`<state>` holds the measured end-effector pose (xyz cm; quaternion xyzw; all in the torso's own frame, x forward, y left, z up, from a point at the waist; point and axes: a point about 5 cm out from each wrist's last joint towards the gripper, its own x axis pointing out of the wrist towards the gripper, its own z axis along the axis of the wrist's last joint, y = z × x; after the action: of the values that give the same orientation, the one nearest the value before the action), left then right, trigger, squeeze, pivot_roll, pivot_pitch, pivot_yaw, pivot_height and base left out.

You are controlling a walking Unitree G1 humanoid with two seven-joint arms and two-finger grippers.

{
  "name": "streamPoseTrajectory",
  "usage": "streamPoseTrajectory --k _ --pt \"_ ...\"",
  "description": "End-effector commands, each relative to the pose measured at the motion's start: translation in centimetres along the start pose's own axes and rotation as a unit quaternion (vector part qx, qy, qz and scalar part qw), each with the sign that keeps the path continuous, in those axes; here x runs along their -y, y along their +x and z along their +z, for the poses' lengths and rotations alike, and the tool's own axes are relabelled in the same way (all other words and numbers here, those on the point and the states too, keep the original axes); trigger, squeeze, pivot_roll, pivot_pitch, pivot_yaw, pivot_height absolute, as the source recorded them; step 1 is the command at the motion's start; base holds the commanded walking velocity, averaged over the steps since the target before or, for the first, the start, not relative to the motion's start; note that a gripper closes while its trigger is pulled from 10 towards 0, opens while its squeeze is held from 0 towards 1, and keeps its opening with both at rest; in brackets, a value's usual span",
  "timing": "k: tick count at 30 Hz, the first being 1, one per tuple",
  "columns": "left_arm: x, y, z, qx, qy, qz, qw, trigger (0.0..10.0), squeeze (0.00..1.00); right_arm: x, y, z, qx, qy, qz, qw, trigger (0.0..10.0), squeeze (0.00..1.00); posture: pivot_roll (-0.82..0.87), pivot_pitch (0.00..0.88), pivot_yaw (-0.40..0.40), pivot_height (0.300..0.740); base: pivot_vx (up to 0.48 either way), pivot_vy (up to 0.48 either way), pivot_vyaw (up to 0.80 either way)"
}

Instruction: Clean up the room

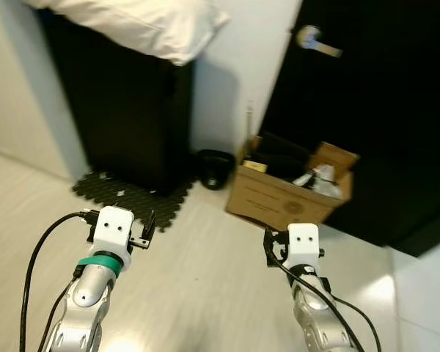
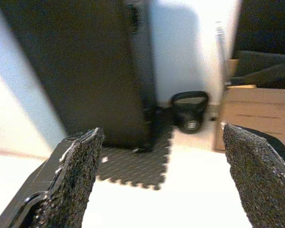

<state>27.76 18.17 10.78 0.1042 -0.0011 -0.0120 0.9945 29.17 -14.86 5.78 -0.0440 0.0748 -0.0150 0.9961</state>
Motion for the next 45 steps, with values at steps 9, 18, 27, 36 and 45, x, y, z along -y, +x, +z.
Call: streamPoseTrajectory --k 9,18,27,36,45 --pt "0.17 -0.23 -0.79 -0.019 0.005 -0.001 1.0 10.0 0.0 0.11 -0.23 -0.54 -0.01 0.002 -0.001 1.0 10.0 0.0 0.18 0.0 -0.037 0.74 0.0 0.0 0.8" --pt "0.33 -0.26 -0.89 -0.025 0.006 0.0 1.0 10.0 0.0 0.22 -0.27 -0.51 -0.009 0.0 -0.001 1.0 10.0 0.0 0.18 0.0 -0.042 0.74 0.0 0.0 0.8" --pt "0.41 -0.41 -0.97 -0.026 0.009 0.0 1.0 10.0 0.0 0.26 -0.31 -0.52 -0.01 0.0 0.0 1.0 10.0 0.0 0.18 0.0 -0.044 0.74 0.0 0.0 0.8" --pt "0.48 -0.51 -1.08 -0.031 0.012 0.002 0.999 10.0 0.0 0.31 -0.29 -0.55 -0.012 0.004 0.0 1.0 10.0 0.0 0.18 0.0 -0.051 0.74 0.0 0.0 0.8" --pt "0.34 -0.61 -1.3 -0.038 0.017 0.009 0.999 10.0 0.0 0.38 -0.25 -0.59 -0.016 0.01 -0.003 1.0 10.0 0.0 0.18 0.0 -0.051 0.74 0.0 0.0 0.8"
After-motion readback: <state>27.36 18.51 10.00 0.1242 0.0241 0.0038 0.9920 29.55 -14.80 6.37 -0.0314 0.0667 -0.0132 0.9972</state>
